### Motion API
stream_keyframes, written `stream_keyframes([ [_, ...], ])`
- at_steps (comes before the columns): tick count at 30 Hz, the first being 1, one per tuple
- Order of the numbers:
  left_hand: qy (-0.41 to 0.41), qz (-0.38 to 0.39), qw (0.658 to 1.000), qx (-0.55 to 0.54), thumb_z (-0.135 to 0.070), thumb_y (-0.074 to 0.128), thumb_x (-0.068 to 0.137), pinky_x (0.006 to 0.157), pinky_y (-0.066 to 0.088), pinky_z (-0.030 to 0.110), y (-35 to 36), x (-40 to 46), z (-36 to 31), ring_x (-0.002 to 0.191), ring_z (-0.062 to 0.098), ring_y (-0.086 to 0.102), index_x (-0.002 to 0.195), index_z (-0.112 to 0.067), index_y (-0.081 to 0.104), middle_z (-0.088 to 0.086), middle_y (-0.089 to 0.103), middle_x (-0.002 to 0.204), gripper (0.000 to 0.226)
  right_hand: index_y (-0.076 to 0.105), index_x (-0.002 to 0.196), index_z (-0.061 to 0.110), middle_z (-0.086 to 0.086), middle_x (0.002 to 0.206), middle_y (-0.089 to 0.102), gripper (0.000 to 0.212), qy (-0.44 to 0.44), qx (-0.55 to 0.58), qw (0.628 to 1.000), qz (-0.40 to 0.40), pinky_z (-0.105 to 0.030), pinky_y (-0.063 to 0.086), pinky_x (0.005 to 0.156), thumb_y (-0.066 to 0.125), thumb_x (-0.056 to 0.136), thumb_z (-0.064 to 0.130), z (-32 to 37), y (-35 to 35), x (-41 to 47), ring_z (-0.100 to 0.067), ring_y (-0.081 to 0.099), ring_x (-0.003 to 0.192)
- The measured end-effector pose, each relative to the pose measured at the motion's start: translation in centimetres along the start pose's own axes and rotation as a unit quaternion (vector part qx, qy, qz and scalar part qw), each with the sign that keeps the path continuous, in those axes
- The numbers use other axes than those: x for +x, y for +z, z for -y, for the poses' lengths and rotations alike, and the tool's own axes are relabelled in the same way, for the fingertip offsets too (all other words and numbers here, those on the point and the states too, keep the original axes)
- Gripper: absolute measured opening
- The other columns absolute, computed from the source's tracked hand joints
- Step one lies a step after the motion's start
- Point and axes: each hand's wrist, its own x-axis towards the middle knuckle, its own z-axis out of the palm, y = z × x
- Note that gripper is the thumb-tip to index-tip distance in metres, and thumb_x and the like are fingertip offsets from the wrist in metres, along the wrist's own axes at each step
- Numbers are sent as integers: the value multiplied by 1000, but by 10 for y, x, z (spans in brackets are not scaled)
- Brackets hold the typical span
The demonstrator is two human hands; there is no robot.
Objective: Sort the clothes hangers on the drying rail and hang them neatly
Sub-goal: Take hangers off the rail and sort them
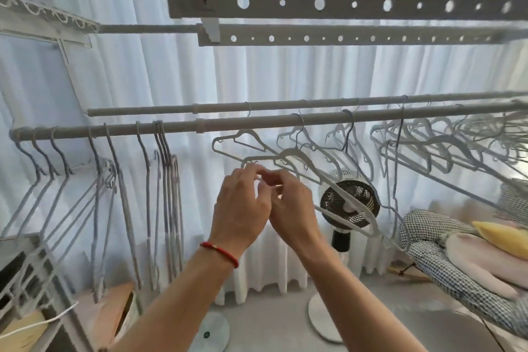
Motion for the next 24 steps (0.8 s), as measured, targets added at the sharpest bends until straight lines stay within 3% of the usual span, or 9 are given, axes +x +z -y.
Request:
stream_keyframes([
  [5, -25, 59, 995, -82, -23, 51, 99, 102, 47, 38, 69, -9, -45, 116, 18, 55, 121, -20, 58, 0, 62, 124, 23, 68, 119, 15, -2, 120, 68, 28, -51, -192, 970, -143, -30, 46, 97, 61, 92, 11, -43, -102, 11, -19, 58, 114],
  [7, 7, 59, 997, -52, -18, 57, 95, 104, 42, 26, 95, -12, -64, 120, 16, 53, 125, -18, 58, 0, 60, 128, 30, 64, 126, 12, -7, 127, 66, 32, -25, -224, 969, -100, -40, 45, 105, 61, 94, 15, -64, -139, 21, -24, 54, 123],
  [9, 50, 38, 998, -20, -10, 60, 91, 101, 31, 6, 117, -11, -89, 119, 14, 53, 123, -13, 61, 1, 60, 126, 32, 59, 134, 13, -9, 135, 61, 39, -5, -264, 964, -31, -41, 41, 109, 60, 95, 21, -85, -163, 26, -27, 48, 129],
  [11, 62, 36, 997, -14, -6, 60, 91, 100, 31, 4, 142, -8, -114, 118, 14, 55, 122, -10, 63, 2, 61, 124, 31, 54, 137, 14, -8, 139, 55, 45, -15, -279, 960, -21, -41, 38, 108, 60, 94, 26, -106, -178, 26, -28, 43, 132],
  [13, 19, 51, 998, -24, -11, 59, 95, 108, 36, 17, 167, -3, -140, 127, 17, 52, 135, -11, 55, 4, 56, 136, 40, 47, 142, 14, -10, 143, 49, 55, 22, -225, 973, -37, -45, 39, 110, 63, 93, 32, -128, -193, 32, -30, 40, 135],
  [15, -82, 68, 994, -27, -16, 56, 97, 114, 32, 28, 190, 5, -159, 138, 22, 43, 150, -12, 39, 8, 44, 149, 56, 36, 148, 11, -18, 146, 45, 71, 131, -138, 982, 4, -53, 40, 110, 65, 90, 41, -151, -206, 46, -37, 41, 134],
  [19, -258, 77, 962, -43, -19, 57, 96, 106, 43, 38, 216, 15, -177, 133, 34, 46, 154, -8, 18, 18, 34, 151, 71, 13, 159, 16, -12, 155, 40, 110, 319, 114, 928, 153, -53, 52, 99, 75, 78, 58, -183, -214, 58, -36, 48, 134],
  [21, -320, 86, 942, -57, -21, 57, 93, 102, 48, 40, 225, 17, -179, 126, 35, 52, 151, -7, 20, 19, 40, 146, 70, 26, 154, 13, -12, 149, 46, 100, 343, 194, 901, 181, -47, 61, 86, 81, 76, 46, -198, -215, 61, -30, 61, 119],
  [24, -420, 108, 885, -168, -20, 57, 90, 94, 55, 49, 229, 18, -177, 114, 35, 58, 144, -11, 29, 15, 49, 131, 62, 52, 131, 3, -14, 125, 59, 72, 326, 213, 905, 174, -37, 60, 71, 75, 70, 35, -211, -215, 64, -25, 69, 98],
])
